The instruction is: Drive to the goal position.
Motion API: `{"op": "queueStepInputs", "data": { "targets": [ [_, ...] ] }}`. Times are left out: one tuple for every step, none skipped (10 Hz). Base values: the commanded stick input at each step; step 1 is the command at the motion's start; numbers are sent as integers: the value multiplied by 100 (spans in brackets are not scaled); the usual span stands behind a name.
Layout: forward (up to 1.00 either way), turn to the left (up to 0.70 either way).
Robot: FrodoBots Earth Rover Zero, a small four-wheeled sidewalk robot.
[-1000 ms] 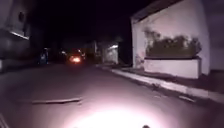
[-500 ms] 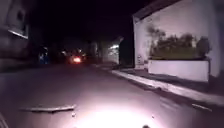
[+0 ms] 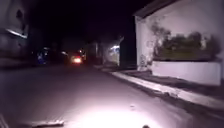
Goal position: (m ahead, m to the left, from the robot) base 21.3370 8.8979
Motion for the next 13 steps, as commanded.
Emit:
{"op": "queueStepInputs", "data": {
  "targets": [
    [70,0],
    [70,4],
    [70,28],
    [70,35],
    [70,31],
    [70,5],
    [70,0],
    [70,0],
    [70,0],
    [70,29],
    [70,35],
    [70,22],
    [70,4]
  ]
}}
